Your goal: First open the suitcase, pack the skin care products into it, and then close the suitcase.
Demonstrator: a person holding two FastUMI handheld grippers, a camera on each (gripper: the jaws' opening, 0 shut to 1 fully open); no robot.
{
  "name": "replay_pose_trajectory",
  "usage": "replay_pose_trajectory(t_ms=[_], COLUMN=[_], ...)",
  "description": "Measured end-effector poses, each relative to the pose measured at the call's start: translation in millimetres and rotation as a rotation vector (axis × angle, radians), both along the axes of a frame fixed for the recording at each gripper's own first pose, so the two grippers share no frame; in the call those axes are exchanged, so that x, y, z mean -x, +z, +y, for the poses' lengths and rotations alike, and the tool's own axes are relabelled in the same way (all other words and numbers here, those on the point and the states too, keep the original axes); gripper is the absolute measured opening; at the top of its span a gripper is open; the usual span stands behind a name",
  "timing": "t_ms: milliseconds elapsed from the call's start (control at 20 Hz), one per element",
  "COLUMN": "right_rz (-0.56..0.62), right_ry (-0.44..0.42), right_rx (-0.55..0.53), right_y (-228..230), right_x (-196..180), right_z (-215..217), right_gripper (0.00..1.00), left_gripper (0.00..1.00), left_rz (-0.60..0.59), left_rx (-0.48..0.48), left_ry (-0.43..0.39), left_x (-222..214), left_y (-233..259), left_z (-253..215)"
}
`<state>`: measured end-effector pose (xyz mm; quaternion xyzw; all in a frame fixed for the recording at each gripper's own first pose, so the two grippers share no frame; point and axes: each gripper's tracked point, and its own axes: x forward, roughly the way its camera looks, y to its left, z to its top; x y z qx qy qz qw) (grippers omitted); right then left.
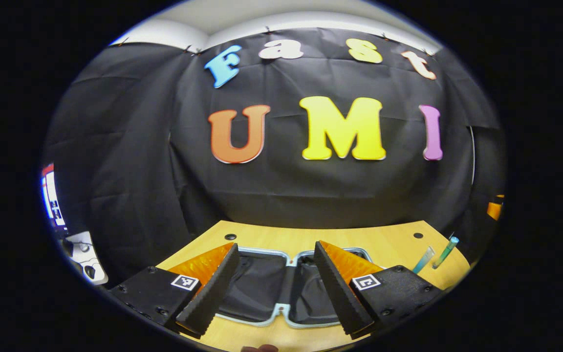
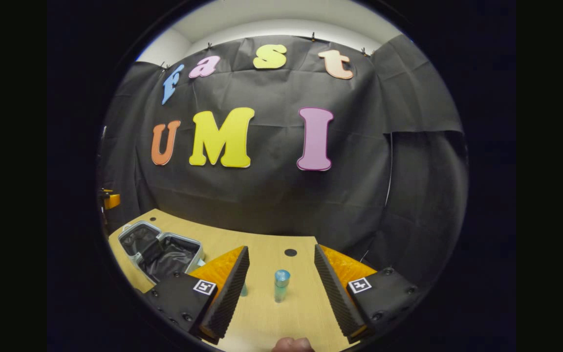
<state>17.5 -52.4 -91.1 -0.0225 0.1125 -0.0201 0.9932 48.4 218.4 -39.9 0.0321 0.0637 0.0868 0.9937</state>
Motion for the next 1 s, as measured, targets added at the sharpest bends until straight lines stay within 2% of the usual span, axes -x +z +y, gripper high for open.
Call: replay_pose_trajectory(t_ms=[100,150,300,450,550,650,1000], right_rz=[0.009,0.012,0.044,0.067,0.085,0.097,0.168], right_ry=[-0.006,-0.009,-0.011,-0.016,-0.022,-0.029,-0.068], right_rx=[0.004,0.004,-0.003,-0.007,-0.012,-0.014,0.023], right_y=[-6,-8,-21,-31,-38,-42,-64], right_x=[3,5,9,13,15,17,30], right_z=[-15,-22,-37,-51,-60,-69,-112], right_gripper=[0.8,0.79,0.8,0.8,0.8,0.8,0.79], left_gripper=[1.0,0.98,0.98,0.98,0.98,0.98,1.0], left_rz=[0.007,0.011,0.049,0.086,0.105,0.129,0.289], left_rx=[0.018,0.03,0.111,0.143,0.111,0.121,0.122], left_ry=[-0.071,-0.095,-0.178,-0.269,-0.312,-0.357,-0.462], left_x=[-5,-7,-18,-26,-27,-33,-70], left_y=[-7,-12,-29,-46,-52,-67,-160], left_z=[-54,-79,-151,-211,-237,-264,-338])
